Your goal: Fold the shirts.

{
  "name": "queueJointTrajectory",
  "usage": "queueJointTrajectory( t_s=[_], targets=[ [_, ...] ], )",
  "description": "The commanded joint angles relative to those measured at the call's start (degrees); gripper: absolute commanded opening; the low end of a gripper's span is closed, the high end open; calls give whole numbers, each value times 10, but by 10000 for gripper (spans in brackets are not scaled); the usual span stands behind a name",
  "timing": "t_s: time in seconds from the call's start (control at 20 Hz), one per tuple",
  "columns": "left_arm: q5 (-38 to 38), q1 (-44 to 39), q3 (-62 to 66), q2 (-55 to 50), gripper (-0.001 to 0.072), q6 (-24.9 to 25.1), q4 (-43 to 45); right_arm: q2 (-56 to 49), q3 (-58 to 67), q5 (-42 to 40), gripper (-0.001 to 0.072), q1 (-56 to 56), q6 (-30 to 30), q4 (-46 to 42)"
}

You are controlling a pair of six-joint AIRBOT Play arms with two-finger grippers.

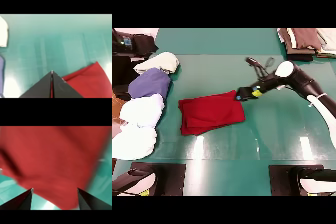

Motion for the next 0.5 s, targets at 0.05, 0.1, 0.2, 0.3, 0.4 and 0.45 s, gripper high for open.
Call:
queueJointTrajectory(
  t_s=[0.05, 0.1, 0.2, 0.3, 0.4, 0.45],
  targets=[
    [13, -40, -28, -3, 23, 5, 0, -63, -49, 6, 628, -70, -9, 66],
    [12, -43, -33, -3, 24, 5, 0, -87, -37, 5, 627, -61, -11, 82],
    [11, -43, -37, -3, 24, 5, -5, -136, 2, 5, 624, -34, -11, 94],
    [7, -43, -37, -3, 24, 9, -7, -181, 51, 15, 602, -3, -10, 95],
    [4, -43, -37, -3, 24, 14, -13, -216, 92, 23, 457, 24, -9, 94],
    [4, -43, -37, -3, 24, 14, -14, -228, 111, 26, 329, 34, -9, 94]
  ],
)
